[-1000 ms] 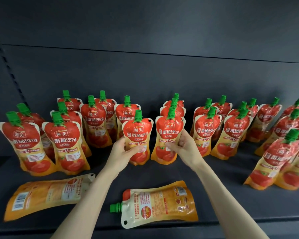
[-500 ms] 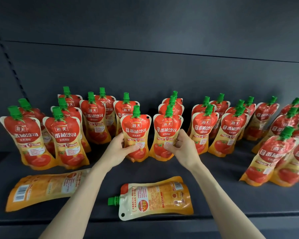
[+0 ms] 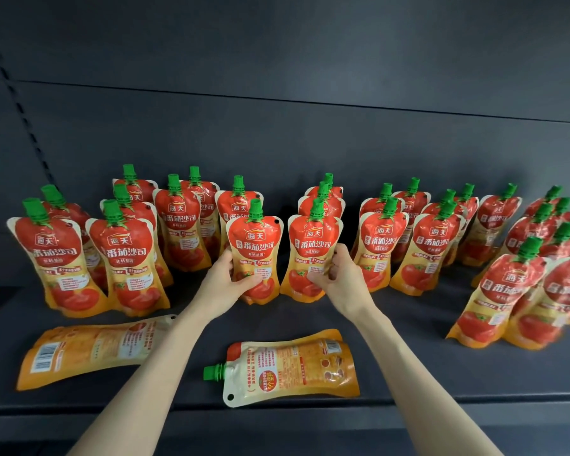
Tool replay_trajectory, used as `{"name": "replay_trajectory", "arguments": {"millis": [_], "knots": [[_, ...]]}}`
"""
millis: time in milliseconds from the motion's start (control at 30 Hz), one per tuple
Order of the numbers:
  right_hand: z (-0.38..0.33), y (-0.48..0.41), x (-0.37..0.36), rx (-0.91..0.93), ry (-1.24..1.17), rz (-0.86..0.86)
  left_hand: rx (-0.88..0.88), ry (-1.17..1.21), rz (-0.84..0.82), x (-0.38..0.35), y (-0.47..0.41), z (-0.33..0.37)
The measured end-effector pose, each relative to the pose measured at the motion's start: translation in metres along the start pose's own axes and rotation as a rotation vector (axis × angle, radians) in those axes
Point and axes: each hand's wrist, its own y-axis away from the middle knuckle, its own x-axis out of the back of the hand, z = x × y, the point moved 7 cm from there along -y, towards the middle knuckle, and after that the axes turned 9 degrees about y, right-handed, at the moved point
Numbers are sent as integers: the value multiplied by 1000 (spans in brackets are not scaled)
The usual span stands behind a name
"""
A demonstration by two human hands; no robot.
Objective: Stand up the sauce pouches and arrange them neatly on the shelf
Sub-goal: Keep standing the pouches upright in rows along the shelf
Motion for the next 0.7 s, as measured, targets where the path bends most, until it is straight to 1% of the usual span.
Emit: {"name": "replay_trajectory", "arguments": {"millis": [200,300,367,467,600,700], "knots": [[-8,12,9,0,43,32,-73,-205,97,4,11,7],[-10,25,17,9,56,53,-157,-342,223,10,26,18],[-10,34,20,39,81,67,-191,-394,304,15,40,23],[-17,50,21,103,129,74,-256,-425,307,16,65,30],[-36,70,5,142,108,-23,-325,-454,286,22,96,37],[-50,86,-15,181,174,-121,-316,-498,316,40,115,32]]}}
